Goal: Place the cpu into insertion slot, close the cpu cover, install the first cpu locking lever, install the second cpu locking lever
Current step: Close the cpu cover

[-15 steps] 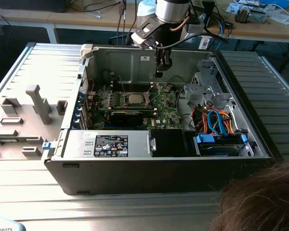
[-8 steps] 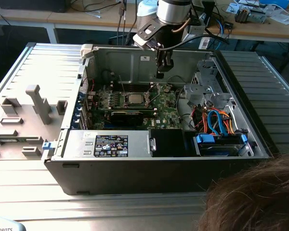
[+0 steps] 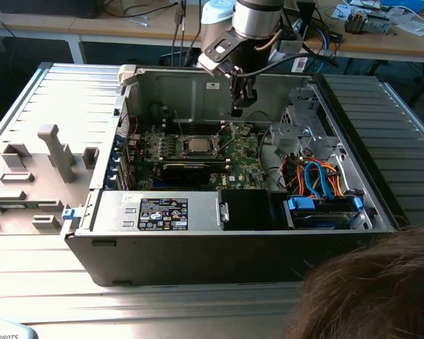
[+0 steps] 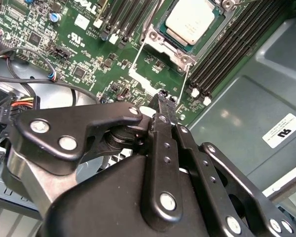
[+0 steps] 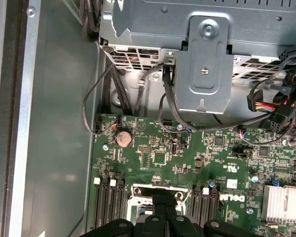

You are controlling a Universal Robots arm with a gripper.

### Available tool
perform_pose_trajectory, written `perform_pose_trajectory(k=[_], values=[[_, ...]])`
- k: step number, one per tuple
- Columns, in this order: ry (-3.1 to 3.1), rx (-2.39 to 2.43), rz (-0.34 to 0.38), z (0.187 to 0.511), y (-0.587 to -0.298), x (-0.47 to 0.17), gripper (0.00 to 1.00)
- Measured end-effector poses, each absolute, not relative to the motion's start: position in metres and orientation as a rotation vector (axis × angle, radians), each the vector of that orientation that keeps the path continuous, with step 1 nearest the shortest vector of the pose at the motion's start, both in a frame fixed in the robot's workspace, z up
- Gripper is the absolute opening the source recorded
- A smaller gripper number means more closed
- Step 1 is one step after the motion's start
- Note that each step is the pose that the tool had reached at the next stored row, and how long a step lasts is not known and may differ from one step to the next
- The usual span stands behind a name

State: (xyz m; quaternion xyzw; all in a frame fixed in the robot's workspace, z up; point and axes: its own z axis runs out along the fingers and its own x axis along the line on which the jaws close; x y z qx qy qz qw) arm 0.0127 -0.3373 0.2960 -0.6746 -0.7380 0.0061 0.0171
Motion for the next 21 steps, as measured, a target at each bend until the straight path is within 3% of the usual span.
perform_pose_trajectory(k=[21], values=[[-2.323,-2.064,0.02,0.2875,-0.3373,0.0185,0.11]])
